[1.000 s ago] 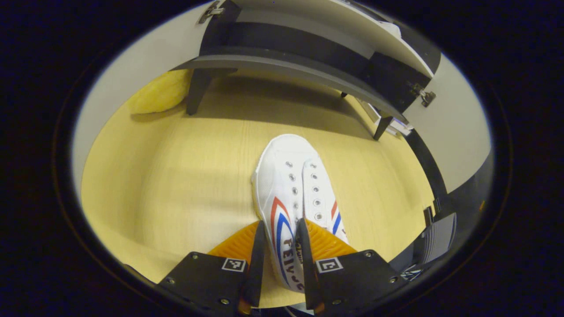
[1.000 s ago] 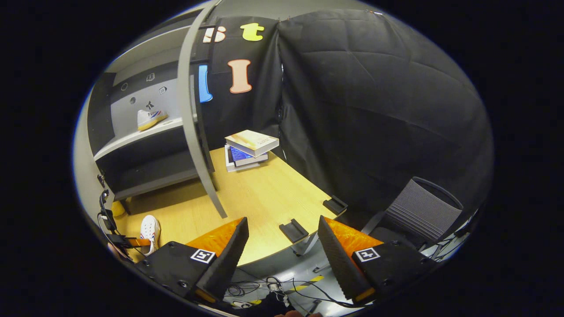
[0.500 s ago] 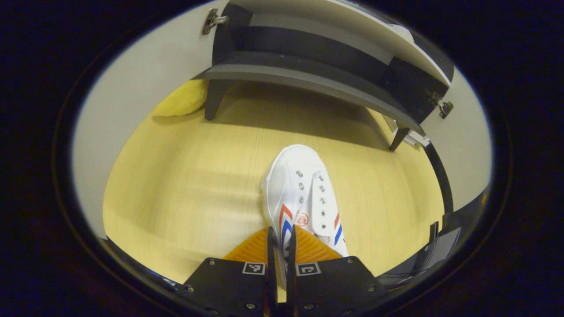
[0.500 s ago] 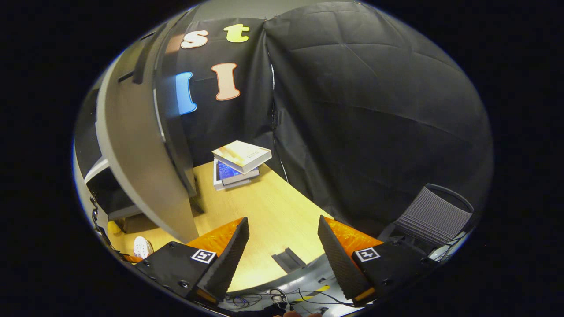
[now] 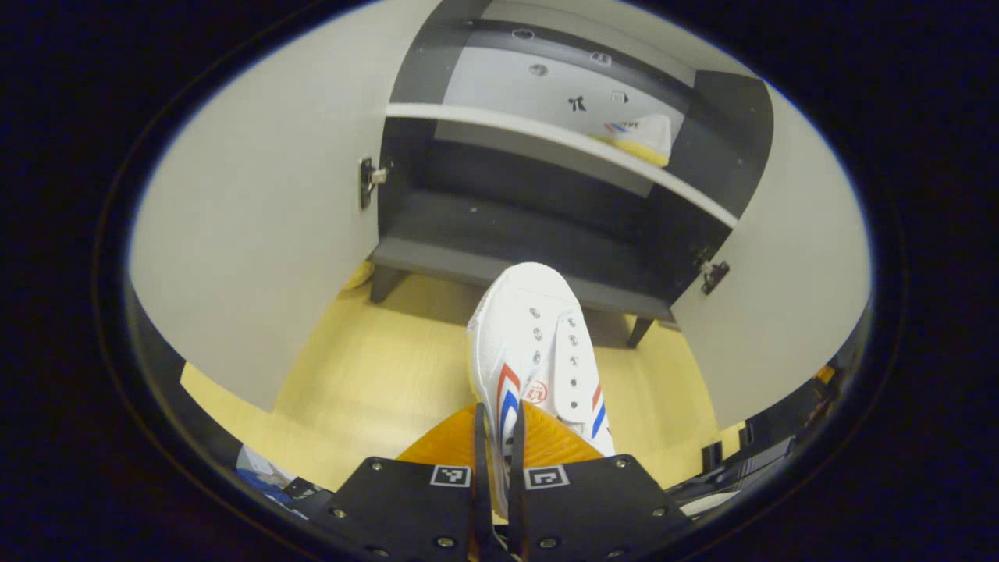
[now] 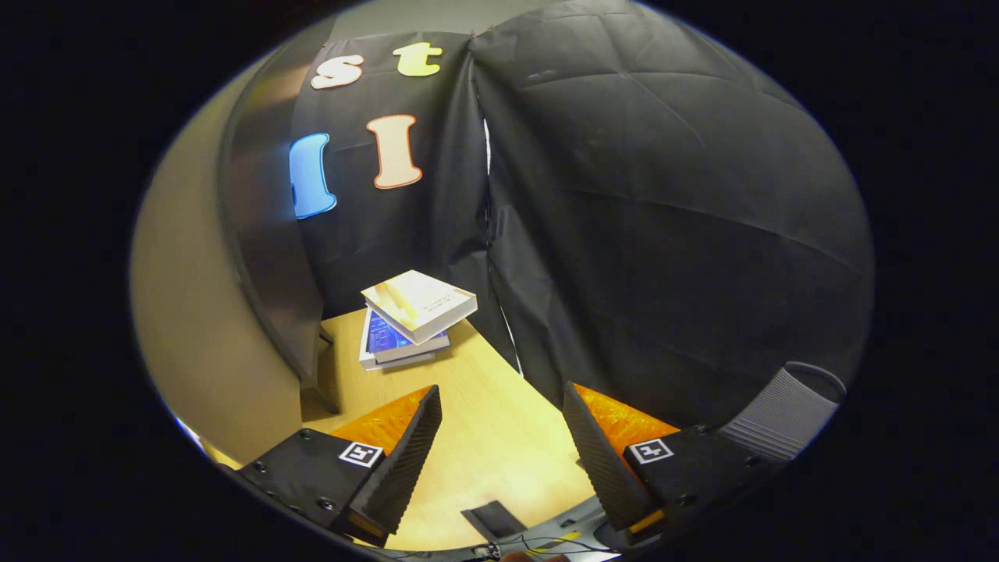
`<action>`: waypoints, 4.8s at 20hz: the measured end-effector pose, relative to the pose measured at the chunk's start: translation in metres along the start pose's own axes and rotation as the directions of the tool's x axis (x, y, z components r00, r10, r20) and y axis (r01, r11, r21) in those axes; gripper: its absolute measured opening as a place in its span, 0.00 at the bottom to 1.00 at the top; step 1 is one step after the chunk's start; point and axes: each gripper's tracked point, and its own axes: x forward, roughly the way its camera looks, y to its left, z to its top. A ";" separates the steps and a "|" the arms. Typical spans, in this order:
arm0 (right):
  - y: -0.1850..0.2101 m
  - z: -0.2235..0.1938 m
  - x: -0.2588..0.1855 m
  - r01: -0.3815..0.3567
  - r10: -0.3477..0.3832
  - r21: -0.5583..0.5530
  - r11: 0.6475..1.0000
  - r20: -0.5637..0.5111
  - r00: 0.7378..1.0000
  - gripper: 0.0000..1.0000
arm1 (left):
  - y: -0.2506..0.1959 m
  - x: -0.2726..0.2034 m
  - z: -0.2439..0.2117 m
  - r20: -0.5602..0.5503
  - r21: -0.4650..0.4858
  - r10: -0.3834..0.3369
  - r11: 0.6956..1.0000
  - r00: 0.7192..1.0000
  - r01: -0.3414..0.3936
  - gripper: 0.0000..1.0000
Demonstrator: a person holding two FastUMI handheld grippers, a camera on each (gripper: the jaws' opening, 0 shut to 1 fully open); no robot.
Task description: Grab one shoe with the right hand and put it into the shoe cabinet, grab the other shoe with the left hand and put it into the shoe cabinet; then close the right door with the right hand and the left door with the left hand.
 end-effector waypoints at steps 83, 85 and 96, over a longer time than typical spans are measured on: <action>0.150 0.212 -0.136 -0.575 0.573 -0.087 0.814 0.291 0.767 0.89 | -0.015 -0.245 -0.184 0.516 0.076 0.087 0.986 0.852 -0.147 0.99; 0.159 0.210 -0.145 -0.581 0.587 -0.114 0.806 0.282 0.759 0.96 | -0.014 -0.248 -0.185 0.518 0.076 0.081 0.987 0.852 -0.140 1.00; 0.235 0.193 -0.180 -0.610 0.651 -0.229 0.759 0.231 0.723 0.96 | 0.021 -0.292 -0.186 0.530 0.079 0.091 0.985 0.843 -0.155 1.00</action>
